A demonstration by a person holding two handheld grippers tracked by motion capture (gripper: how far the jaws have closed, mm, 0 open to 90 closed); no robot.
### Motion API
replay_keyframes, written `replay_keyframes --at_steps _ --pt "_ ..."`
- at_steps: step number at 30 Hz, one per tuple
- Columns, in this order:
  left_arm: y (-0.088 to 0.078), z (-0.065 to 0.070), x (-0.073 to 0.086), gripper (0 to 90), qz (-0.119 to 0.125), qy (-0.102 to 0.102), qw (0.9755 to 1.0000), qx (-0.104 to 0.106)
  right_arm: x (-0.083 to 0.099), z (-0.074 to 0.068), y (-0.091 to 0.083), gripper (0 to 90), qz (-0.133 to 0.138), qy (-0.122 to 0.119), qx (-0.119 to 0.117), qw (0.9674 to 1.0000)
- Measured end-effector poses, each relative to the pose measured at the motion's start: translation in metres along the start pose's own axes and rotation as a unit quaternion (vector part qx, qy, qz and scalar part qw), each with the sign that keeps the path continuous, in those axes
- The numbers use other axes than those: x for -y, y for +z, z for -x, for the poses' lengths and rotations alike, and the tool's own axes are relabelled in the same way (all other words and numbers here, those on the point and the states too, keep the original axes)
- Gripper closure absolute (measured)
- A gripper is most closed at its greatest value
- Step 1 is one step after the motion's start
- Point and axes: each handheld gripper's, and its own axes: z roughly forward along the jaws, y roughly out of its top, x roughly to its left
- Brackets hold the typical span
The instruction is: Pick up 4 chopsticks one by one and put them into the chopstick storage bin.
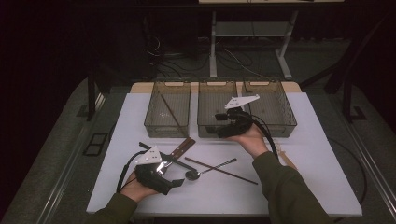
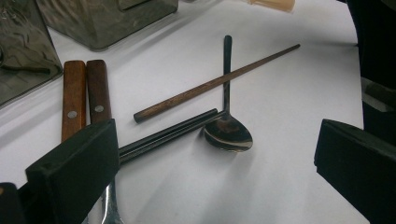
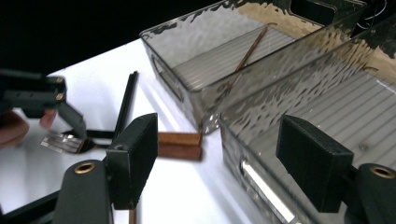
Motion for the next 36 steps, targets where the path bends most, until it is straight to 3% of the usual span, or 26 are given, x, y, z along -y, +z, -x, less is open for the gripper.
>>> replay_keyframes --at_steps 14,27,36 --pt "0.000 -0.001 0.001 0.0 -0.006 0.001 1.0000 -0.004 0.040 -0.007 -0.037 29.3 0.010 -0.004 -0.010 0.9999" --pt "0.000 -0.001 0.000 0.0 -0.006 0.003 1.0000 -0.003 0.074 -0.014 -0.063 30.3 -0.001 -0.004 -0.019 0.9998" --pt "0.000 -0.001 0.000 0.0 -0.006 0.003 1.0000 -0.002 0.101 -0.018 -0.080 37.0 -0.018 0.005 -0.024 0.9995"
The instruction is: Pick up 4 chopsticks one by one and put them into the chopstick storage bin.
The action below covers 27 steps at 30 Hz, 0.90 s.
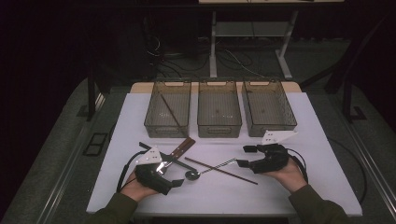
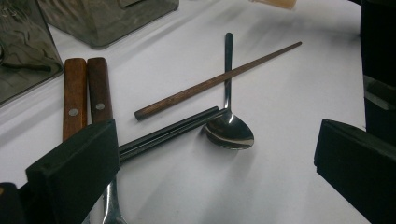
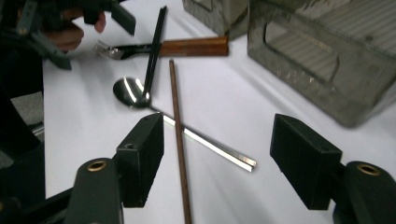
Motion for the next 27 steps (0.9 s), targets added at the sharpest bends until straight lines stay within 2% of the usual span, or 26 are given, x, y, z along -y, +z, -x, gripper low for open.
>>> replay_keyframes --at_steps 7,18,27 --pt "0.001 0.000 0.000 0.0 -0.001 0.001 1.0000 0.001 0.014 -0.002 0.000 46.0 -0.023 0.000 -0.004 0.9997" --pt "0.001 0.001 -0.001 0.0 -0.001 0.002 1.0000 0.003 0.018 -0.008 0.018 65.4 -0.073 -0.025 -0.007 0.9970" --pt "0.001 0.001 -0.001 0.0 -0.002 0.002 1.0000 0.003 0.021 -0.010 0.031 75.4 -0.101 -0.034 -0.020 0.9941"
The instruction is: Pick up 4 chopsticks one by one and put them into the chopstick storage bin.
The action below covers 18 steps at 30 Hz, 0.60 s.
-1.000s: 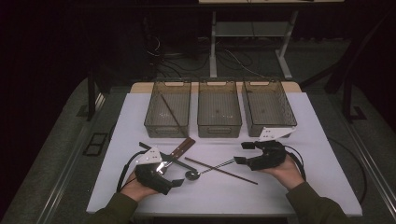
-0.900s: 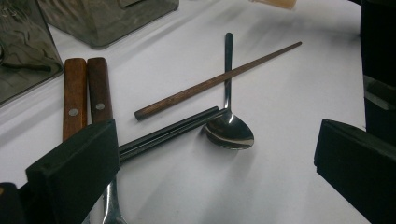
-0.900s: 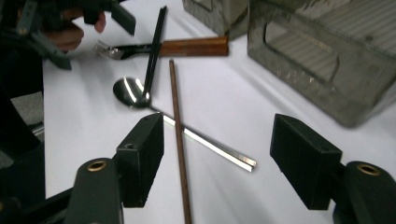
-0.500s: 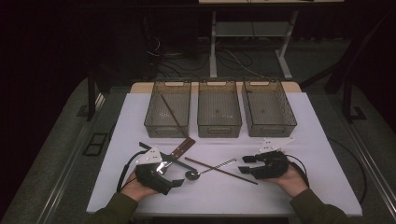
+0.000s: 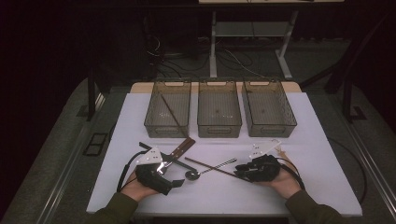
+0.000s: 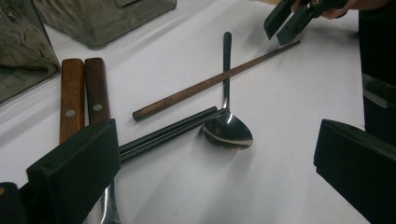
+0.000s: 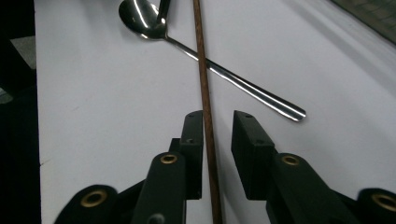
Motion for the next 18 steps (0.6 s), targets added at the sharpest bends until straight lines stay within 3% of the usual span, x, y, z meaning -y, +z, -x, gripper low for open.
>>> replay_keyframes --at_steps 4,18 --pt "0.000 0.000 0.000 0.0 0.000 0.000 1.0000 0.000 0.000 -0.001 0.006 76.4 -0.006 -0.003 -0.008 0.9999" --pt "0.000 0.000 0.000 0.0 0.000 0.000 1.0000 0.001 -0.002 -0.003 0.019 79.3 -0.019 -0.017 0.001 0.9997"
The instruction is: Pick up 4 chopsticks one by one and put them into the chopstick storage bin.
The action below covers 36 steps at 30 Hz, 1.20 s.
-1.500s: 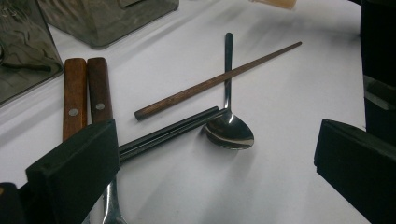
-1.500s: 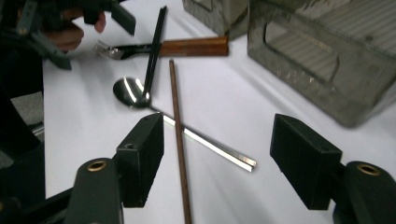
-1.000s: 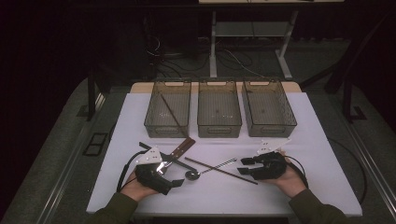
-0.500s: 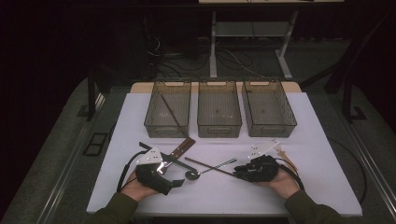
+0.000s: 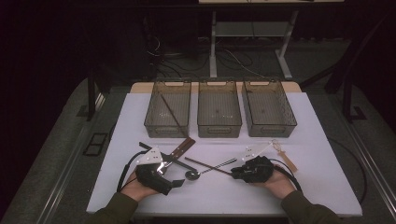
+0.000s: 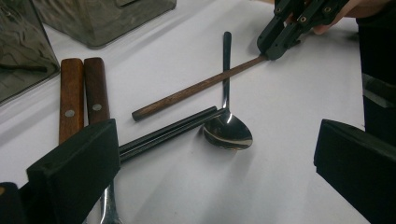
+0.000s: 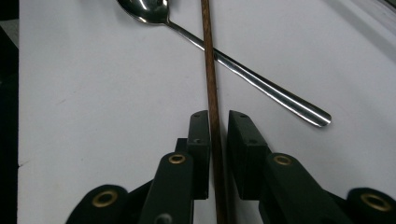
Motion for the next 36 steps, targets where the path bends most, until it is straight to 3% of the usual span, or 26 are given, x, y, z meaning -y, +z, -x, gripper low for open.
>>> replay_keyframes --at_steps 8,23,36 --pt "0.000 0.000 0.000 0.0 -0.001 0.001 1.0000 0.000 0.000 -0.006 0.001 84.0 0.000 -0.022 0.022 0.9995" --pt "-0.001 0.000 0.000 0.0 0.002 0.001 1.0000 0.001 -0.001 -0.006 0.000 85.2 -0.003 -0.016 0.022 0.9996" --pt "-0.001 0.000 0.000 0.0 0.001 0.002 1.0000 0.001 -0.003 -0.004 -0.014 85.2 0.031 -0.011 0.025 0.9992"
